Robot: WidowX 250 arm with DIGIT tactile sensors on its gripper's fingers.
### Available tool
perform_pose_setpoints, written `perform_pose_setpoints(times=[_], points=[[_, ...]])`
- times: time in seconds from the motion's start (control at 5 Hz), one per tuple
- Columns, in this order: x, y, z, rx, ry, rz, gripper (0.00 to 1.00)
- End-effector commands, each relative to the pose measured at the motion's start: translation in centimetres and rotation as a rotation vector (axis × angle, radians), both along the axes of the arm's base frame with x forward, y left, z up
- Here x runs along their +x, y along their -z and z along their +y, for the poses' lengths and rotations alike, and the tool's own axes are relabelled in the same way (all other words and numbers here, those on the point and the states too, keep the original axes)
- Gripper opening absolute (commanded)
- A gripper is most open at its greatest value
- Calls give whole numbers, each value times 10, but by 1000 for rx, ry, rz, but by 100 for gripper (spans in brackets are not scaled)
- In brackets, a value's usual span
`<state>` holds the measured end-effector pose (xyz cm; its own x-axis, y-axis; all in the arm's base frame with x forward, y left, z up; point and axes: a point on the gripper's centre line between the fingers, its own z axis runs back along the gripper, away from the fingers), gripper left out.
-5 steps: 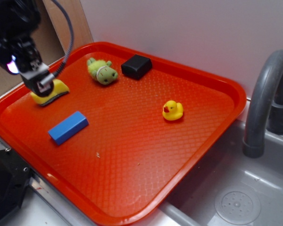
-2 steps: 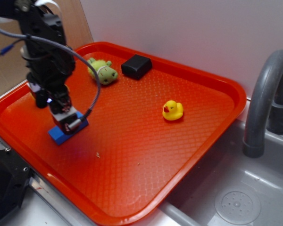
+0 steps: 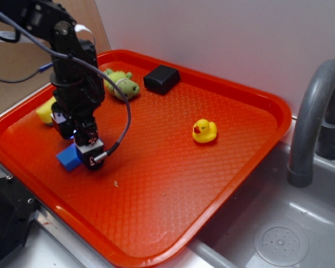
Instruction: Grab the blue block.
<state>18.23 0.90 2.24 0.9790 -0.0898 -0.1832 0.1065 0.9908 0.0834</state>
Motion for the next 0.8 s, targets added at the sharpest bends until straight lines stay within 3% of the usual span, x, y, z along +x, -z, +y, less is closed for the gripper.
perform_pose_setpoints(times=[0.0,0.4,0.6], points=[[-13,18,1,-41,27,8,0],[-18,-14,-15,33,48,-29,0],[-9,-64,-18,9,-95,-53,0]])
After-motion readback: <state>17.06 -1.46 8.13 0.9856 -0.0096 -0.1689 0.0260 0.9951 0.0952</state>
